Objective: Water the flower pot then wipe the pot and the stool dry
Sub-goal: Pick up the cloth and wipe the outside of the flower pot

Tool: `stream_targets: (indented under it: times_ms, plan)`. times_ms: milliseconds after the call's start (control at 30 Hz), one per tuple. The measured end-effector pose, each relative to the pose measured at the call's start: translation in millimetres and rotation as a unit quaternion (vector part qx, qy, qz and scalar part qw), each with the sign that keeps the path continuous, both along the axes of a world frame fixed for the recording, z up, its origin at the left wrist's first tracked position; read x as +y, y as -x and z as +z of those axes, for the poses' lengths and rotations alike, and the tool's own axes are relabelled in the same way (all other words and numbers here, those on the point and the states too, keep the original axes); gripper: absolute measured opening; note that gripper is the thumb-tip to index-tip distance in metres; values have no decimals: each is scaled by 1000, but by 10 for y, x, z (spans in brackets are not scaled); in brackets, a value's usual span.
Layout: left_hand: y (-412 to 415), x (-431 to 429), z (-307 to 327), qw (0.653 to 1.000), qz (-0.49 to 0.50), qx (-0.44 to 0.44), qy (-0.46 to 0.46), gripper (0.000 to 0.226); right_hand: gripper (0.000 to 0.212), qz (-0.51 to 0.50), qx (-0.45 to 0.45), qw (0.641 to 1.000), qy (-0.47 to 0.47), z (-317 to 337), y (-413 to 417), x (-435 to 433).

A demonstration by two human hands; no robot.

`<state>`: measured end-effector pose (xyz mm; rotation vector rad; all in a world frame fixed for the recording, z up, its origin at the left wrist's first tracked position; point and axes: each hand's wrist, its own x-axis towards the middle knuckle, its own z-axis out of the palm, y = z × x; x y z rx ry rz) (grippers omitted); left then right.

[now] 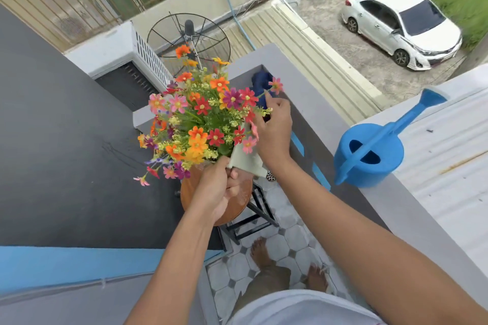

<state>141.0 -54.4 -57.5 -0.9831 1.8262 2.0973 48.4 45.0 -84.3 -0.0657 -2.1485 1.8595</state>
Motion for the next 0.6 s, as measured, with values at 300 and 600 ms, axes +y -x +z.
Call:
stream_targets:
  times_ms: [300, 600]
  plan:
    - [241, -268, 184, 998, 36, 3, -43, 23, 52, 139, 172, 967, -125, -758, -724, 7]
    - [222, -212, 209, 999, 16, 23, -20, 27, 46, 97, 134, 983, -86, -370, -580, -100]
